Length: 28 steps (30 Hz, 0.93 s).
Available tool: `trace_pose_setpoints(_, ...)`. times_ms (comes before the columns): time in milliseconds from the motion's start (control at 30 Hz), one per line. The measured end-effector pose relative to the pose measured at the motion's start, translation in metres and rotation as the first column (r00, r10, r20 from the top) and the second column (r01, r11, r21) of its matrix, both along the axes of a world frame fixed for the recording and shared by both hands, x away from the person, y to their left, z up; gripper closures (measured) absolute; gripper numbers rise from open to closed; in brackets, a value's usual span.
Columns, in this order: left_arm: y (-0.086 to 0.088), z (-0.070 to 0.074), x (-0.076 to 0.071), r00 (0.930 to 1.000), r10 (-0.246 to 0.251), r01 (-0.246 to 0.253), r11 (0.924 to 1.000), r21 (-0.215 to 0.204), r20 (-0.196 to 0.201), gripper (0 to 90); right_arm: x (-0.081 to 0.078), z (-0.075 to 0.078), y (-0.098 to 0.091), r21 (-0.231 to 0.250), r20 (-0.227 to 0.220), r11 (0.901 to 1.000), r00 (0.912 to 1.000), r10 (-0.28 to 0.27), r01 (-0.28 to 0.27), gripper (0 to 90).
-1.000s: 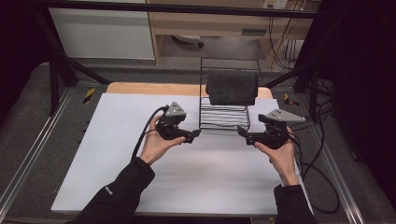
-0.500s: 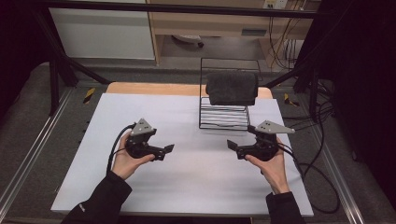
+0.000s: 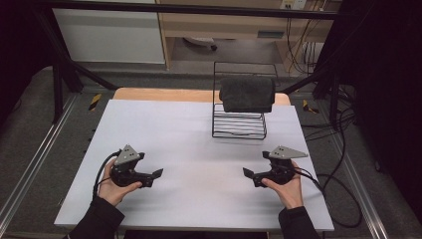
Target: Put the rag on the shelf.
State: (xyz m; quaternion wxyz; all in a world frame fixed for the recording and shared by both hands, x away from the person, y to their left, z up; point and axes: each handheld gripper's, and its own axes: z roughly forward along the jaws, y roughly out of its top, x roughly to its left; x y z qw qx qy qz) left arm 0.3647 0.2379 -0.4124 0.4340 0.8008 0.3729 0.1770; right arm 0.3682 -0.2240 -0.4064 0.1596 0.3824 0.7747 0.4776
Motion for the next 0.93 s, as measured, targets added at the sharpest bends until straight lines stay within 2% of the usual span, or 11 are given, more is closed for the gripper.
trace_pose_setpoints(333,0.025,-0.017,-0.01,1.0,0.01,-0.01,0.9994,0.032,0.002,7.9,-0.009,-0.023,-0.024,-0.003,-0.013,1.0,0.9999,-0.001,0.001,0.6)
trace_pose_setpoints(500,0.035,-0.025,-0.014,0.9999,0.016,-0.016,0.9991,0.039,-0.006,7.9,-0.012,-0.033,-0.029,-0.029,-0.033,0.9996,0.9994,0.004,-0.005,0.6)
trace_pose_setpoints(733,0.04,-0.031,-0.015,0.9996,0.022,-0.022,0.999,0.04,-0.018,7.8,-0.014,-0.041,-0.034,-0.044,-0.056,0.999,0.9984,0.006,-0.009,0.6)
trace_pose_setpoints(933,0.039,-0.033,-0.016,0.9997,0.011,-0.01,0.9992,0.038,-0.02,7.7,-0.013,-0.043,-0.033,-0.048,-0.053,0.9987,0.9985,0.012,-0.015,0.7)
